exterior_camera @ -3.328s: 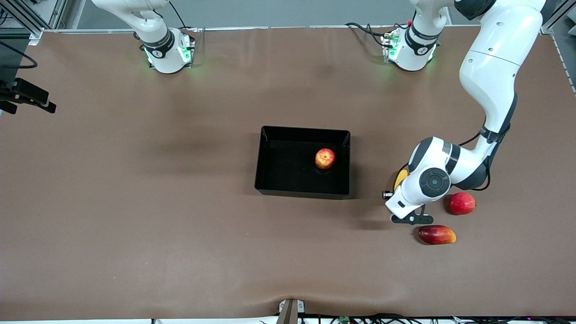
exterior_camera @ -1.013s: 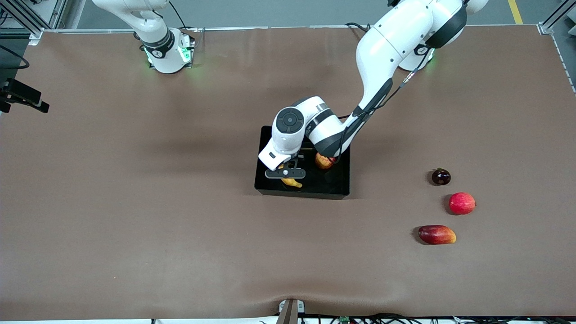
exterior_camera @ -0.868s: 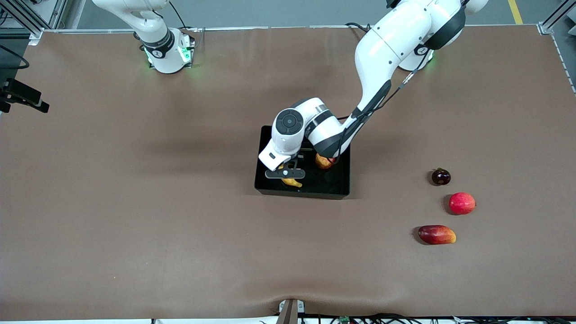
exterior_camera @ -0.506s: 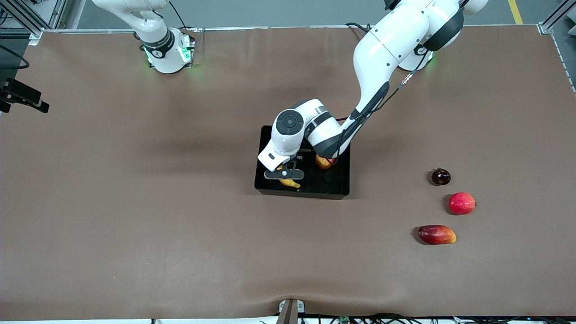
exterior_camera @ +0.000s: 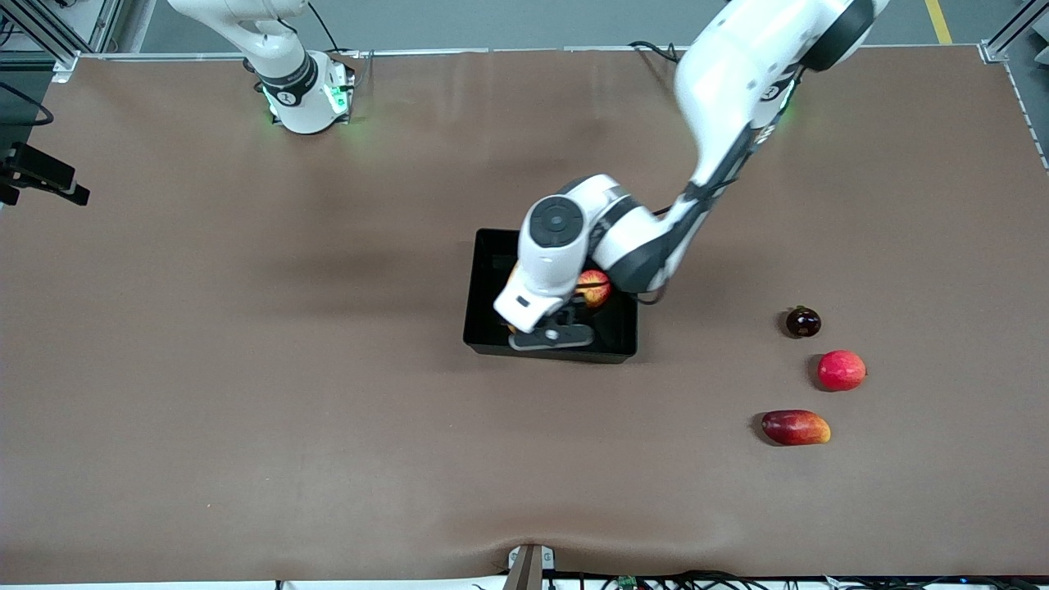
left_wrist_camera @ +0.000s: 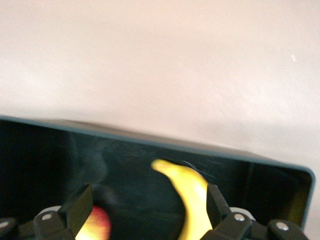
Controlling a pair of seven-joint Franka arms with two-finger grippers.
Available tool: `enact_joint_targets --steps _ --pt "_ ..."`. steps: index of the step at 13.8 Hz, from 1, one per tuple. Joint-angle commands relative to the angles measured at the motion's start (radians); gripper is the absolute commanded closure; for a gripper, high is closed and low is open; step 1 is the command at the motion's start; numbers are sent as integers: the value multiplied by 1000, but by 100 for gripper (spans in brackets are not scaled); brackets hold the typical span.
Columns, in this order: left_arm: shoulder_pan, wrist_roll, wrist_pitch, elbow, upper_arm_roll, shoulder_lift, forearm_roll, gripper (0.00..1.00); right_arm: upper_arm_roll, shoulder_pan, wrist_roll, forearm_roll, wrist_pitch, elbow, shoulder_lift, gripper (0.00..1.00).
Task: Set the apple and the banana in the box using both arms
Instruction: 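Withdraw the open left gripper from the box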
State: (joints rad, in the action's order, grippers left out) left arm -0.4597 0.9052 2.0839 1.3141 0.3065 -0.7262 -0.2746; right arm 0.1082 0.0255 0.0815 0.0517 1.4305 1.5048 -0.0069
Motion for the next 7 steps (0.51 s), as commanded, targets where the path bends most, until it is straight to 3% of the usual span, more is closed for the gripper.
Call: enact_joint_targets --steps 1,4,7 --pt "91 -98 -150 40 3 138 8 0 -16 24 14 -3 -4 9 -13 0" --pt "205 -253 -318 42 10 230 15 0 -16 22 14 -3 -4 9 -13 0" --pt "304 -296 -357 37 10 313 54 0 -16 24 14 -4 -4 9 -13 0"
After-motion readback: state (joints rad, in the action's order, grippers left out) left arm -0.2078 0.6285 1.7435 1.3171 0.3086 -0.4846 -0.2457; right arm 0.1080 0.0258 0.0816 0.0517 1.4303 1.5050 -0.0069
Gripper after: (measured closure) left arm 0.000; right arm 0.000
